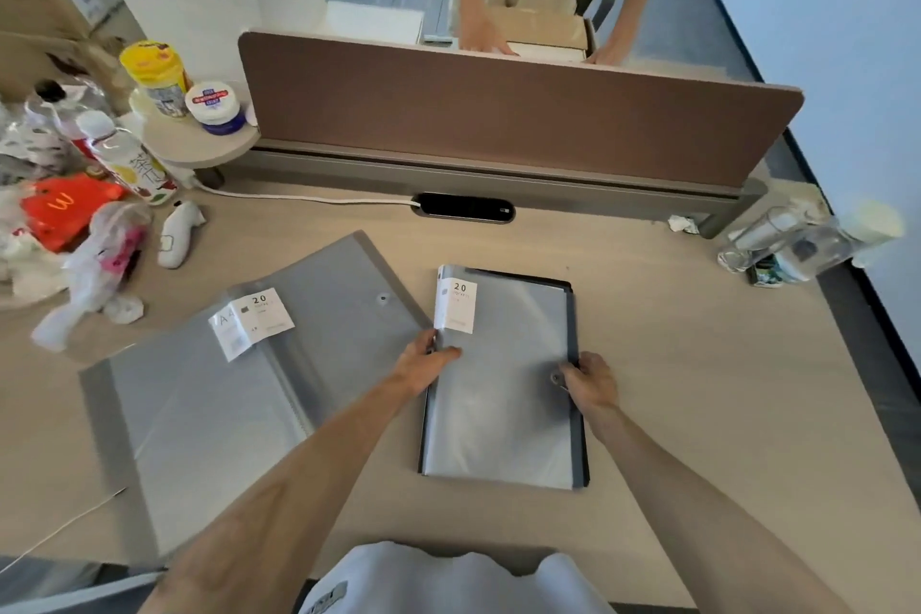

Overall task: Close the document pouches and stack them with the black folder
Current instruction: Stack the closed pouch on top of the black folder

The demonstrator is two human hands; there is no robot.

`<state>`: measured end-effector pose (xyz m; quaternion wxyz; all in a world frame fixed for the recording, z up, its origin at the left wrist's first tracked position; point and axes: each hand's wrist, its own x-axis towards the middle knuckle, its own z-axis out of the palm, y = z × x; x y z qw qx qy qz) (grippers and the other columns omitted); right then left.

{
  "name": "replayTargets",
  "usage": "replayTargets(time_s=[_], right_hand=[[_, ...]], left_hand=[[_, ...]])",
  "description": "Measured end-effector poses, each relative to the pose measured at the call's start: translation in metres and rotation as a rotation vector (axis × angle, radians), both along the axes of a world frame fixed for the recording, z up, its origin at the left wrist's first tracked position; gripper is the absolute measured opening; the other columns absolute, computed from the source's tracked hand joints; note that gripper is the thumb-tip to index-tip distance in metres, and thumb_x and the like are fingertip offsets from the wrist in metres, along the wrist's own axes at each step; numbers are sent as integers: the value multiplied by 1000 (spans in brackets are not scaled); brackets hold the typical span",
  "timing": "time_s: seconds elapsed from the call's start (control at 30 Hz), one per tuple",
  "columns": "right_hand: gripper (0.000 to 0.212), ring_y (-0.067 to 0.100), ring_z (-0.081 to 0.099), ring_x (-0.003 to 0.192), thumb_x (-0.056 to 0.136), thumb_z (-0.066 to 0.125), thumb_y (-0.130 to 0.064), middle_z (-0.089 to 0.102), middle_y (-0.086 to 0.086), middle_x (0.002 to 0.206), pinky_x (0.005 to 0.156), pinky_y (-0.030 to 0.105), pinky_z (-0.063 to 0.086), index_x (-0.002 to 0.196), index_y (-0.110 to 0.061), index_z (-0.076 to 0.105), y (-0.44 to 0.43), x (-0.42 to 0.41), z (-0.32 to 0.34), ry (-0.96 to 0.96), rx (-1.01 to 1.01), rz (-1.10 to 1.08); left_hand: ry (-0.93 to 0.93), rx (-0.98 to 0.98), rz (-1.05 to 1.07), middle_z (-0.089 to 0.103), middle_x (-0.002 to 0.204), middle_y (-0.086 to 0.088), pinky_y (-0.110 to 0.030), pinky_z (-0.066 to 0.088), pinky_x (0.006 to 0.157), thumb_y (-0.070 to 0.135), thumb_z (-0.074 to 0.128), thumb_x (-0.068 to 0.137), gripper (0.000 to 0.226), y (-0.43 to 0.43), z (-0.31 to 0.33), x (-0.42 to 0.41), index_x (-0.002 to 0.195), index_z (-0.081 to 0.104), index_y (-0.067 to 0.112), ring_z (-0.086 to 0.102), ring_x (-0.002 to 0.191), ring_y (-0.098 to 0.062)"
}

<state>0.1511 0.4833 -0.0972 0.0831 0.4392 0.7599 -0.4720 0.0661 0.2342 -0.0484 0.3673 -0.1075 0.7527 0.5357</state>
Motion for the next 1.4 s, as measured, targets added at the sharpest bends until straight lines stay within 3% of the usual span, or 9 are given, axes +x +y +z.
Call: replayTargets(time_s=[0.33, 0.57, 0.73, 0.83, 1.0, 1.1, 1.23, 1.33, 1.4], right_hand=[[28, 23, 67, 82, 68, 58, -21, 71, 4, 85, 65, 32, 51, 94, -14, 66, 127, 85, 3, 22, -47, -15], [24, 18, 61, 93, 78, 63, -12, 65, 0, 98, 80, 34, 50, 102, -16, 61, 197, 112, 27, 108, -96, 7], [67, 20, 57, 115, 67, 62, -41, 59, -1, 129, 101, 40, 48, 131, -21, 52, 242, 112, -9, 27, -90, 135], [62, 26, 48, 123, 81, 60, -31, 49, 7, 137, 105, 40, 42, 138, -11, 46, 223, 109, 19, 9, 104, 239], [46, 32, 30, 137, 89, 55, -18, 36, 13, 150, 112, 37, 29, 133, -7, 49, 181, 91, 37, 104, 431, 515], [42, 29, 33, 137, 90, 54, -16, 41, 10, 147, 111, 35, 31, 131, -9, 53, 147, 73, 43, 219, 419, 576], [36, 27, 42, 131, 89, 56, -12, 52, 8, 138, 109, 33, 35, 124, -7, 62, 92, 48, 52, 370, 426, 650], [33, 25, 43, 131, 90, 55, -11, 53, 7, 137, 109, 29, 31, 122, -6, 63, 47, 28, 56, 417, 444, 783], [33, 25, 42, 132, 91, 55, -13, 53, 8, 138, 110, 28, 28, 122, -5, 63, 17, 15, 53, 416, 445, 864]], left_hand=[[2, 25, -110, 65, 118, 0, -41, 50, 97, 31, 68, 78, 36, 135, 11, 53, 112, 55, 31, 63, 107, -20], [-2, 42, -47, 60, 123, -2, -35, 51, 84, 19, 68, 83, 58, 220, 11, 81, 133, 40, 23, 62, 103, -22], [-17, 34, -15, 60, 121, -1, -39, 50, 89, 28, 69, 74, 60, 237, 4, 95, 127, 41, 24, 61, 107, -21], [-12, 24, 8, 55, 119, 2, -30, 45, 82, 19, 60, 90, 37, 234, 2, 94, 122, 42, 23, 53, 105, -16], [70, -64, -14, 45, 138, 1, -39, 37, 110, 17, 56, 93, 54, 211, 0, 90, 143, 36, 14, 45, 129, -22], [156, -79, 66, 52, 129, -8, -32, 45, 98, 10, 52, 94, 44, 187, -2, 87, 138, 43, 9, 52, 121, -28], [254, -138, 164, 54, 98, -8, -4, 40, 56, -4, 45, 94, 31, 147, -2, 86, 125, 50, -6, 53, 83, -17], [390, -239, 84, 54, 88, -8, -4, 40, 57, -12, 42, 92, 26, 102, -9, 79, 116, 54, -11, 53, 66, -3], [459, -350, 72, 53, 85, -6, -4, 41, 59, -11, 40, 93, 23, 69, -8, 76, 106, 59, -5, 51, 72, -13]])
